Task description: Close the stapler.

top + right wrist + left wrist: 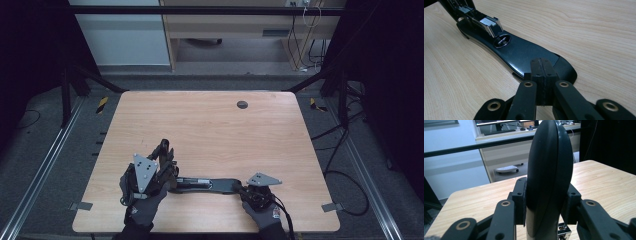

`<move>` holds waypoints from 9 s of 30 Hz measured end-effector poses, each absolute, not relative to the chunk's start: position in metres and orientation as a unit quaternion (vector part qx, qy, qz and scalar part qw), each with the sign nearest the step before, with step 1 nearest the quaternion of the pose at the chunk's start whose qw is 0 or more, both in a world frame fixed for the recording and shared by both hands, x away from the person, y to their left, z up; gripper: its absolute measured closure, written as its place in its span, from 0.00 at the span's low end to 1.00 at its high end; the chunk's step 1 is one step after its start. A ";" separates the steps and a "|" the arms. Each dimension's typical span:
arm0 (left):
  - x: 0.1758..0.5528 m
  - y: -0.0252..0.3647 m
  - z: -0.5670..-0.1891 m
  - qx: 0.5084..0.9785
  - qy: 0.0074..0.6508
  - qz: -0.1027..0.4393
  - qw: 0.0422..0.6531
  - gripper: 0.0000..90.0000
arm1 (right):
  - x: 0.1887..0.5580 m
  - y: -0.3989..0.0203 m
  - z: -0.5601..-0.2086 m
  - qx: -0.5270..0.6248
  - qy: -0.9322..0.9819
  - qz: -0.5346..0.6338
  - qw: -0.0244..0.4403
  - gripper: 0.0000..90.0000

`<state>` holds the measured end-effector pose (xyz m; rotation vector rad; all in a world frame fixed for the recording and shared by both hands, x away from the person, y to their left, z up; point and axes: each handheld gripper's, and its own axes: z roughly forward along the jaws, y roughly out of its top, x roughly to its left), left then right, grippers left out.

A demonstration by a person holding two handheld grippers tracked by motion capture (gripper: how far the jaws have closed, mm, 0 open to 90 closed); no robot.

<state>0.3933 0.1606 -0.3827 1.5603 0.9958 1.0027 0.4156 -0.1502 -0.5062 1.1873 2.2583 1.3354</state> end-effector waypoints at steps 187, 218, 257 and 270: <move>0.390 0.014 -0.476 0.807 0.132 0.496 0.292 0.51 | 0.416 -0.162 -0.506 0.415 0.768 0.468 0.138 1.00; 0.393 0.038 -0.415 0.802 0.221 0.333 0.444 0.44 | 0.419 -0.196 -0.500 0.457 0.731 0.472 0.184 0.87; 0.418 0.200 -0.409 0.727 0.393 0.340 0.448 0.52 | 0.424 -0.181 -0.439 0.411 0.725 0.525 0.171 1.00; 0.417 0.242 -0.438 0.716 0.449 0.346 0.408 0.52 | 0.424 -0.157 -0.433 0.384 0.744 0.527 0.145 1.00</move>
